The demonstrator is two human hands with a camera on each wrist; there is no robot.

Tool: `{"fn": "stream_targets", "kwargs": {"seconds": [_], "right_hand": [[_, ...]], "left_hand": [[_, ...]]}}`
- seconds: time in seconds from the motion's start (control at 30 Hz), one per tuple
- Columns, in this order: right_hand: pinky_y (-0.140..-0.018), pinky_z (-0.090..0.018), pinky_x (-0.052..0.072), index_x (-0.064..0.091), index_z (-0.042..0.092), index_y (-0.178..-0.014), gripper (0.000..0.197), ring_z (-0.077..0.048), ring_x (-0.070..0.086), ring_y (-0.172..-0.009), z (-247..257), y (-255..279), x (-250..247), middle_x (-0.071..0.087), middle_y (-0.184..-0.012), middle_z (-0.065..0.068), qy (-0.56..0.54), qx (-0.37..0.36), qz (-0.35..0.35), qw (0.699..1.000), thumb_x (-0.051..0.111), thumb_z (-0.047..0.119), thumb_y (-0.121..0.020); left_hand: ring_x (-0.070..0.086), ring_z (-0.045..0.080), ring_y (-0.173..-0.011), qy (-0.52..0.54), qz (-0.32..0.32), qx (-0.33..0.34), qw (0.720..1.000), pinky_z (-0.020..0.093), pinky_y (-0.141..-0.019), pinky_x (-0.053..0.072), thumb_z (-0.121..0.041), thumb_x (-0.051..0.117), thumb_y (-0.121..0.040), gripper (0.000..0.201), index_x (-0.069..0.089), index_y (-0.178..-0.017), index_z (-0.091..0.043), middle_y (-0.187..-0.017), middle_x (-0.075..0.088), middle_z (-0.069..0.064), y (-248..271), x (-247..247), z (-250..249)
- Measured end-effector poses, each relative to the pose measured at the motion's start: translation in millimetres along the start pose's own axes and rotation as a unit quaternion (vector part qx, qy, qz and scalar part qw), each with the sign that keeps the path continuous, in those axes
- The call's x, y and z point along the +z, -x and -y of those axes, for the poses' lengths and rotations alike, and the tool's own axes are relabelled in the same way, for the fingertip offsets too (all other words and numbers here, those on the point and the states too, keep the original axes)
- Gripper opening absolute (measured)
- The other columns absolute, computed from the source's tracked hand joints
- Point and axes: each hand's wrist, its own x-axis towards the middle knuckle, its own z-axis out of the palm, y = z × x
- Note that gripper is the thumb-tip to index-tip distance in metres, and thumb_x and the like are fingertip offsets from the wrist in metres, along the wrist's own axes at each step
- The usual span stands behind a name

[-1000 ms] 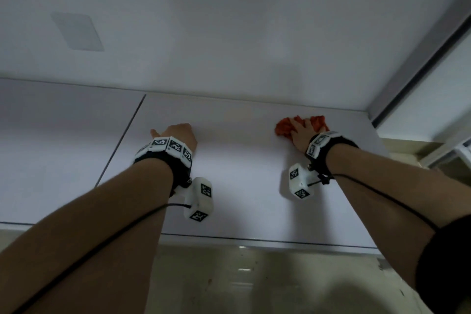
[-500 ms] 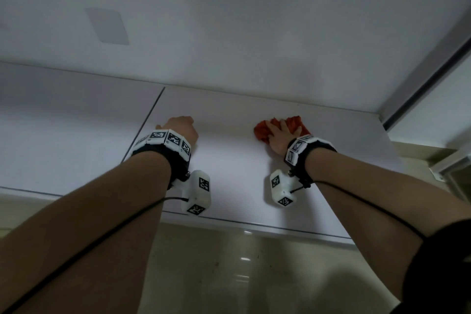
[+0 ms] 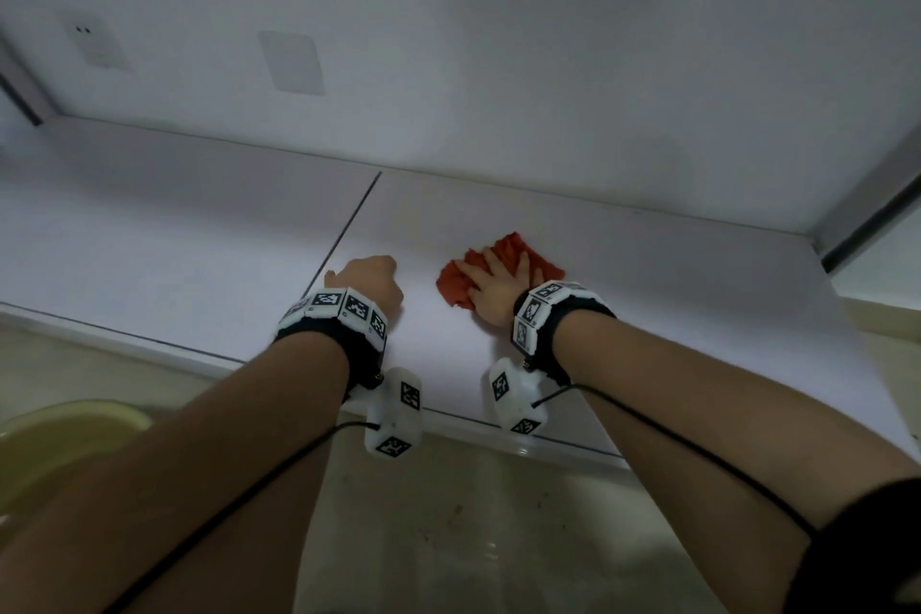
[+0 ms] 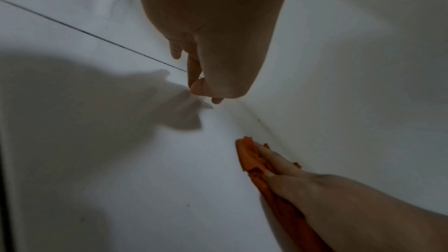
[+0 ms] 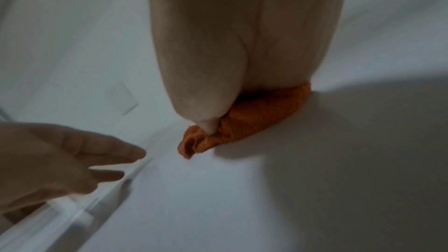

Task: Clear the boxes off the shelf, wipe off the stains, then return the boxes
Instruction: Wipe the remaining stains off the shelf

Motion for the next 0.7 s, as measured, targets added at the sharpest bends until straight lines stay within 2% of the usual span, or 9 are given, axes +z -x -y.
{"fn": "stream_targets", "kwargs": {"seconds": [0.07, 0.13, 0.2, 0.3, 0.37, 0.43, 0.53, 0.63, 0.7], "right_hand": [[-0.114, -0.055, -0.003, 0.012, 0.046, -0.146, 0.052, -0.044, -0.01, -0.142, 4.7, 13.0, 2.4, -0.002, -0.16, 0.006, 0.007, -0.018, 0.001, 1.0, 0.031, 0.036, -0.1], [-0.115, -0.055, -0.002, 0.013, 0.047, -0.146, 0.053, -0.044, -0.01, -0.142, 6.9, 27.1, 6.0, -0.002, -0.16, 0.008, 0.017, -0.035, 0.009, 0.999, 0.033, 0.034, -0.099], [-0.114, -0.056, -0.002, 0.012, 0.048, -0.145, 0.053, -0.044, -0.012, -0.142, 5.9, 38.5, 6.5, -0.003, -0.159, 0.009, 0.023, -0.049, 0.03, 0.998, 0.033, 0.032, -0.099], [-0.114, -0.057, -0.002, 0.009, 0.046, -0.146, 0.056, -0.044, -0.013, -0.142, 3.8, 55.6, -2.0, -0.007, -0.16, 0.005, 0.048, -0.067, 0.068, 0.994, 0.033, 0.027, -0.1], [-0.114, -0.057, -0.002, 0.005, 0.041, -0.149, 0.063, -0.036, -0.012, -0.145, 5.2, 66.1, -7.1, -0.009, -0.159, 0.0, 0.088, -0.085, 0.095, 0.988, 0.038, 0.021, -0.099], [-0.114, -0.059, -0.004, 0.004, 0.038, -0.15, 0.071, -0.025, -0.011, -0.147, 5.4, 70.7, -8.8, -0.008, -0.159, -0.005, 0.131, -0.114, 0.102, 0.98, 0.045, 0.019, -0.095], [-0.114, -0.061, -0.001, 0.0, 0.037, -0.15, 0.079, -0.021, -0.01, -0.147, 2.9, 75.6, -8.7, -0.009, -0.159, -0.003, 0.181, -0.13, 0.142, 0.965, 0.053, 0.023, -0.092], [-0.117, -0.055, 0.003, 0.005, 0.039, -0.149, 0.077, -0.023, -0.006, -0.148, -1.7, 79.7, -13.7, -0.005, -0.16, -0.001, 0.202, -0.13, 0.152, 0.959, 0.054, 0.029, -0.091], [-0.118, -0.044, 0.013, 0.02, 0.036, -0.148, 0.064, -0.026, 0.009, -0.147, -4.1, 84.4, -30.1, 0.01, -0.159, -0.002, 0.161, -0.128, 0.166, 0.964, 0.051, 0.028, -0.093]], "left_hand": [[0.052, 0.027, -0.117, -0.001, 0.001, -0.003, 1.0, 0.041, -0.103, 0.035, -0.01, 0.049, -0.086, 0.035, 0.054, -0.121, -0.014, -0.124, 0.058, 0.008, 5.1, 1.5, -6.3], [0.054, 0.028, -0.112, -0.002, 0.013, -0.005, 1.0, 0.041, -0.101, 0.036, -0.009, 0.048, -0.085, 0.027, 0.055, -0.11, -0.013, -0.118, 0.06, 0.009, 13.6, 4.3, -12.6], [0.055, 0.027, -0.11, 0.0, 0.015, -0.009, 1.0, 0.041, -0.101, 0.035, -0.008, 0.046, -0.084, 0.024, 0.056, -0.106, -0.014, -0.115, 0.061, 0.008, 22.3, 4.6, -19.4], [0.052, 0.024, -0.118, -0.01, 0.0, -0.004, 1.0, 0.04, -0.107, 0.032, -0.01, 0.046, -0.088, 0.032, 0.055, -0.119, -0.015, -0.124, 0.058, 0.005, 33.9, -0.6, -30.2], [0.047, 0.022, -0.125, -0.016, -0.005, 0.002, 1.0, 0.04, -0.112, 0.029, -0.012, 0.045, -0.091, 0.04, 0.05, -0.131, -0.017, -0.133, 0.053, 0.002, 43.9, -3.7, -35.9], [0.044, 0.02, -0.129, -0.017, -0.009, 0.008, 1.0, 0.04, -0.114, 0.026, -0.014, 0.044, -0.093, 0.042, 0.047, -0.135, -0.019, -0.138, 0.049, 0.001, 54.9, -7.9, -41.0], [0.04, 0.019, -0.132, -0.023, -0.01, 0.013, 1.0, 0.041, -0.115, 0.023, -0.018, 0.04, -0.097, 0.04, 0.045, -0.136, -0.02, -0.141, 0.046, 0.0, 70.5, -15.9, -43.5], [0.027, 0.017, -0.141, -0.035, -0.016, 0.018, 0.999, 0.041, -0.118, 0.015, -0.023, 0.038, -0.099, 0.04, 0.044, -0.138, -0.022, -0.146, 0.041, -0.001, 82.6, -26.9, -38.5], [0.017, 0.015, -0.145, -0.03, -0.014, 0.017, 0.999, 0.041, -0.12, 0.009, -0.022, 0.039, -0.099, 0.041, 0.042, -0.139, -0.024, -0.149, 0.036, -0.004, 90.2, -39.1, -34.1]]}}
